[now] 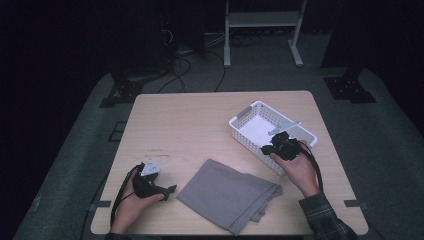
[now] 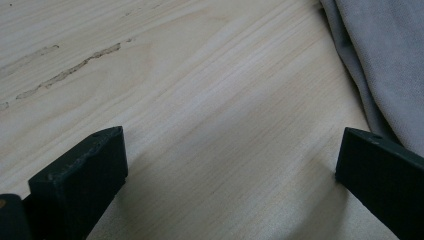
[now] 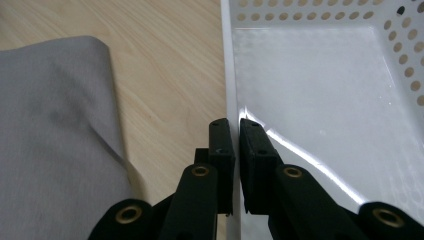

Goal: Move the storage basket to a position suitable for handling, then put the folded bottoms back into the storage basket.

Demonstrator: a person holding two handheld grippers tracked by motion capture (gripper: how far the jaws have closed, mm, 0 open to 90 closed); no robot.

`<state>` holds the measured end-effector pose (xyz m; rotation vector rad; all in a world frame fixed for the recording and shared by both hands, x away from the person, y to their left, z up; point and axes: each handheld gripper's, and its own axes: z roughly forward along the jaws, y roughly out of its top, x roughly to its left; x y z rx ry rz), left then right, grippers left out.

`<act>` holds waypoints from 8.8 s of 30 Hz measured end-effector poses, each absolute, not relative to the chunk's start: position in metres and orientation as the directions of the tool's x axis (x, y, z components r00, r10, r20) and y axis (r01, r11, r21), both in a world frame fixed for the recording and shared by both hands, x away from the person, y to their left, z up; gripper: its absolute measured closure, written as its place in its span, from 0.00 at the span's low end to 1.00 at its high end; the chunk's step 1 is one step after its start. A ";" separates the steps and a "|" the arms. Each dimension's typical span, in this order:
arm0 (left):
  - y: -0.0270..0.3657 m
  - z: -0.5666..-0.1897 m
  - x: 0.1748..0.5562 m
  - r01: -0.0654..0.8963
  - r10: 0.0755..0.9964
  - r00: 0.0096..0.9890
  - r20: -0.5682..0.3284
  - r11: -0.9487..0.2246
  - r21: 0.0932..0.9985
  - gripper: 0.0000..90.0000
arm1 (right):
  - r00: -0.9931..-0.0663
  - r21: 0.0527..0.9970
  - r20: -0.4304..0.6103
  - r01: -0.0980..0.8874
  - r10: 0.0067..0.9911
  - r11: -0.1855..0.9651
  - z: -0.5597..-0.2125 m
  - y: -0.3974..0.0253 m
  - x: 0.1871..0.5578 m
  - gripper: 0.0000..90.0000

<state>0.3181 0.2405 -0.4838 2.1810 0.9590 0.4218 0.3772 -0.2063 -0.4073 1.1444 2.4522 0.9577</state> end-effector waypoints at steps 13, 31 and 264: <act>0.241 -0.484 0.318 0.510 0.740 0.673 0.015 -0.477 0.716 0.00 | -0.617 0.665 0.026 0.598 0.787 0.447 -0.407 -0.227 0.342 0.94; 0.241 -0.484 0.318 0.510 0.740 0.673 0.014 -0.477 0.716 0.00 | -0.592 0.700 0.036 0.590 0.805 0.403 -0.404 -0.238 0.322 0.73; 0.240 -0.484 0.322 0.510 0.741 0.672 0.014 -0.476 0.716 0.00 | -0.609 0.701 0.016 0.572 0.793 0.425 -0.354 -0.278 0.391 0.70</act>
